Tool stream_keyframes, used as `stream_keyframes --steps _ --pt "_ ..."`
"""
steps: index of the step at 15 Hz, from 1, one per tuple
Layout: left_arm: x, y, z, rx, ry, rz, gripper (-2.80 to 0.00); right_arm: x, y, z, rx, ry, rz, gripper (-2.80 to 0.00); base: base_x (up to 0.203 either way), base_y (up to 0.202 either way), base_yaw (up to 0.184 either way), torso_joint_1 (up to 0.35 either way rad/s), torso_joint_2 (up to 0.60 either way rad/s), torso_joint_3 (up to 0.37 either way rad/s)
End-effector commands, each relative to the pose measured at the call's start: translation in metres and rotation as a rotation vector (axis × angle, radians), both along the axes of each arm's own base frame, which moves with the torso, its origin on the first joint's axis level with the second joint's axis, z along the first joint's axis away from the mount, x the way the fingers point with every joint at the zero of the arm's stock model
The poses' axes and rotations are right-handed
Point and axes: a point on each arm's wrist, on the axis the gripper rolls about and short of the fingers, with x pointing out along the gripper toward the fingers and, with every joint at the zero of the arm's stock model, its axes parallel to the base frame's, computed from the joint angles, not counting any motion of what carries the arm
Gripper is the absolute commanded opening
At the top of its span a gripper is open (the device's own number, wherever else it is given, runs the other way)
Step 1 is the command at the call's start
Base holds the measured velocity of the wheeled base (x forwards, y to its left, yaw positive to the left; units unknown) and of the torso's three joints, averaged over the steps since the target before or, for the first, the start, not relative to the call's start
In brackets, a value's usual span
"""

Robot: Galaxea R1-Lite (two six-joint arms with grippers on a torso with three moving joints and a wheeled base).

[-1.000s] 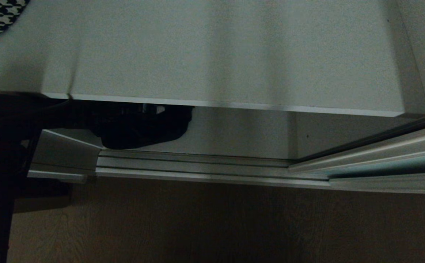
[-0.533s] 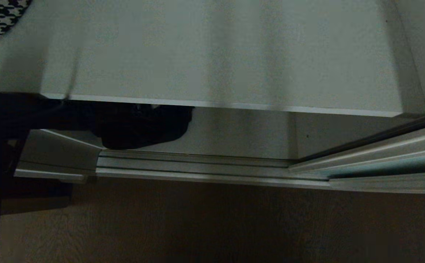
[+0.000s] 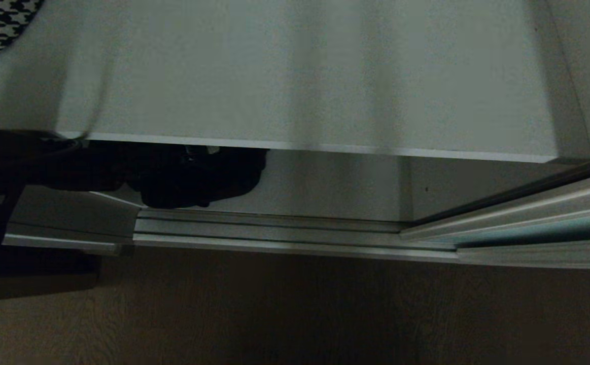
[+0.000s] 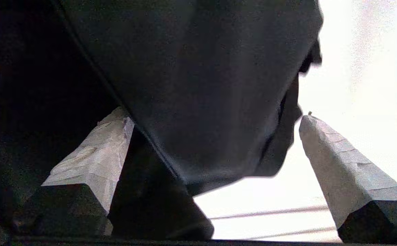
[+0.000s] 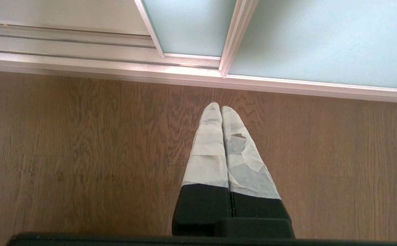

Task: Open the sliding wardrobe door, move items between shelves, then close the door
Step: Place the bag on the lower shelf

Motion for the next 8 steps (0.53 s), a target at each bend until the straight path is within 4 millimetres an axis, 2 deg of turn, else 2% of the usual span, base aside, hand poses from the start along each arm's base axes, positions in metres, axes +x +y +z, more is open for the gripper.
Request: stream_keyframes --steps 1,5,8 --pt "-0.003 0.0 -0.004 0.003 0.015 -0.002 0.0 0.0 0.0 0.0 0.0 -0.001 0.0 -2.8 0.0 0.0 0.0 0.0 0.0 0.0" --pt "-0.007 0.0 0.008 -0.005 -0.021 -0.002 0.0 0.0 0.0 0.0 0.0 0.001 0.0 -2.8 0.0 0.0 0.0 0.0 0.0 0.0" --pt "-0.008 0.0 0.007 -0.001 -0.012 -0.006 0.0 0.0 0.0 0.0 0.0 0.0 0.0 -2.8 0.0 0.0 0.0 0.0 0.0 0.0"
